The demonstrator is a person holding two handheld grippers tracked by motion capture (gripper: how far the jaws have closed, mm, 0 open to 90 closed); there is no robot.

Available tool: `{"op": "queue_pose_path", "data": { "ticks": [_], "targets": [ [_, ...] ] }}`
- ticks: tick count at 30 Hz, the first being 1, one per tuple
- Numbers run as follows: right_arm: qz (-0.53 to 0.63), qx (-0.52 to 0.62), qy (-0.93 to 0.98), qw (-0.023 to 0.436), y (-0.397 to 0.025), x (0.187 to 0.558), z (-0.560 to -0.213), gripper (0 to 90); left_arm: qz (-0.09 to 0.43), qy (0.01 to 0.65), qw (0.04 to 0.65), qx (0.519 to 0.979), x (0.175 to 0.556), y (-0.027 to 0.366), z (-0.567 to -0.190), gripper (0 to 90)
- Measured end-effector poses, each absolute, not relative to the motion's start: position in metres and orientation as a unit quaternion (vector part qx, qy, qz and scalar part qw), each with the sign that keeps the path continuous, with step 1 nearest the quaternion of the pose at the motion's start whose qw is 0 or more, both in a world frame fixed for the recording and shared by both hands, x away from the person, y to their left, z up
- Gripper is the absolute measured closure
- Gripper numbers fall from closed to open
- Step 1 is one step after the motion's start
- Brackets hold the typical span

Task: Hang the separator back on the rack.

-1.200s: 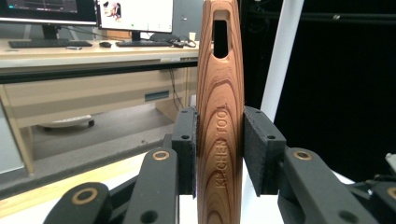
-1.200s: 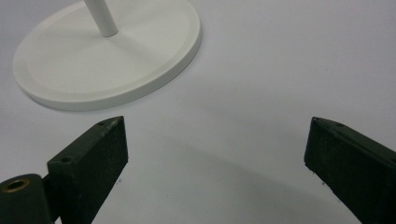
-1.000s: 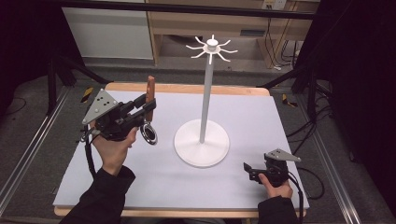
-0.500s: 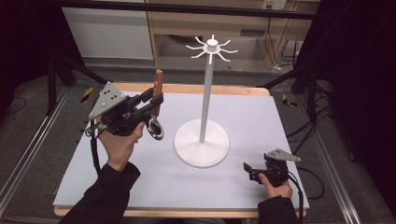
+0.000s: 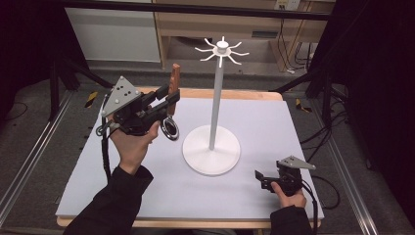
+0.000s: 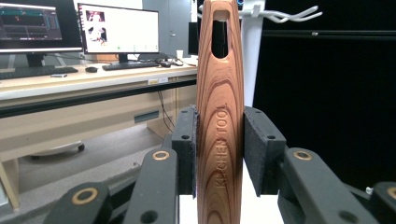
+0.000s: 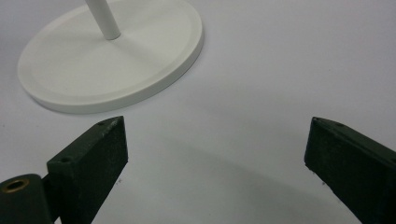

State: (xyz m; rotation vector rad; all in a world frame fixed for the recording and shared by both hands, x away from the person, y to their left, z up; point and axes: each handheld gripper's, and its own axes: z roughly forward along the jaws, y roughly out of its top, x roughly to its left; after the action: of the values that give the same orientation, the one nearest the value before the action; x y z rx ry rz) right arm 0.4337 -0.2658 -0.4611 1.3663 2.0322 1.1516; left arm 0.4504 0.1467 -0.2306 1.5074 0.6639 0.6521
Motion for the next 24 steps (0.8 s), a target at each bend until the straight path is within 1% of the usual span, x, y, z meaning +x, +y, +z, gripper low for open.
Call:
{"op": "queue_pose_path", "data": {
  "ticks": [9,12,18,24],
  "targets": [
    [0.415,0.493,0.733,0.216,-0.266,0.434,-0.461,6.5,0.286,0.283,0.634,0.66,0.451,0.137,-0.221,67.3],
    [0.416,0.493,0.733,0.216,-0.266,0.433,-0.461,6.5,0.294,0.278,0.633,0.66,0.454,0.135,-0.218,67.3],
    [0.416,0.493,0.733,0.215,-0.266,0.434,-0.461,6.5,0.281,0.277,0.637,0.662,0.455,0.13,-0.214,67.3],
    [0.417,0.494,0.732,0.215,-0.266,0.434,-0.461,6.5,0.285,0.272,0.632,0.667,0.456,0.122,-0.211,67.3]
  ]
}}
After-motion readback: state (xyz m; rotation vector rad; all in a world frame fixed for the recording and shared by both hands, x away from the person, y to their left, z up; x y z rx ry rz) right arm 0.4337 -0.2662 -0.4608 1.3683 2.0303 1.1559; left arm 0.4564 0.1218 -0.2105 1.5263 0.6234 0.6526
